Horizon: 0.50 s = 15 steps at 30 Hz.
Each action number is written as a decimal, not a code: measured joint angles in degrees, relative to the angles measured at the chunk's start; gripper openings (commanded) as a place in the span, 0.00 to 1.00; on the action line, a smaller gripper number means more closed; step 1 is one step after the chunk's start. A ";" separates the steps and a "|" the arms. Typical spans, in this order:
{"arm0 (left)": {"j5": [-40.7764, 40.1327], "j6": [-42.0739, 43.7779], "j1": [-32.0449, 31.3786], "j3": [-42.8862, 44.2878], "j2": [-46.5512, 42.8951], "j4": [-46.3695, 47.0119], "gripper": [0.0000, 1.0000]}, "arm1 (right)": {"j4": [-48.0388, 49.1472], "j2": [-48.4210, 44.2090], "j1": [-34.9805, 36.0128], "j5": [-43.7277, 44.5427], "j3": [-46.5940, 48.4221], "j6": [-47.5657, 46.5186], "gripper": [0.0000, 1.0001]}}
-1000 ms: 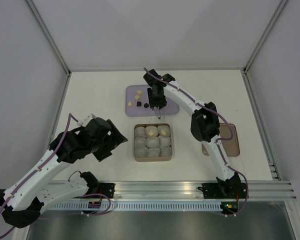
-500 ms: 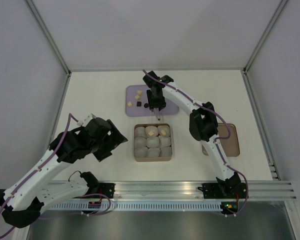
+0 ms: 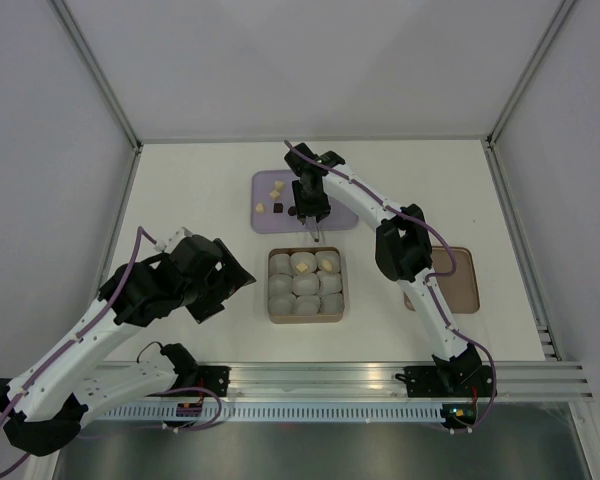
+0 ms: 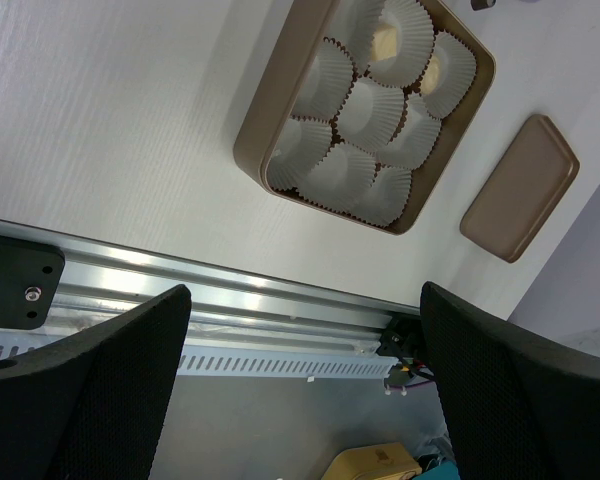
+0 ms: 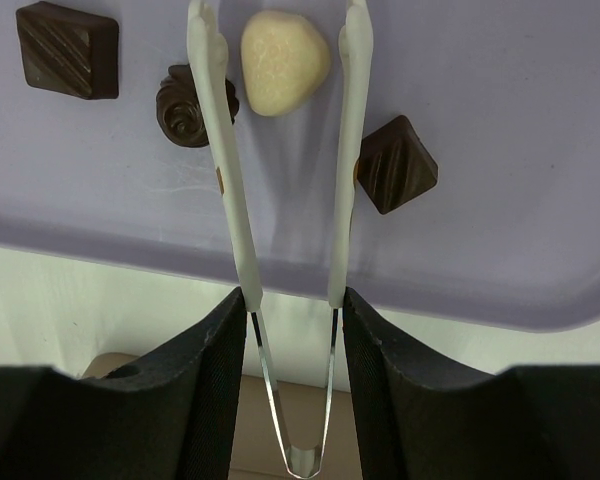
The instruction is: Pack the chocolate
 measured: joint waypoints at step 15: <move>0.00 -0.04 0.00 0.00 0.00 0.00 0.99 | -2.71 0.00 0.00 0.00 0.17 -0.50 0.45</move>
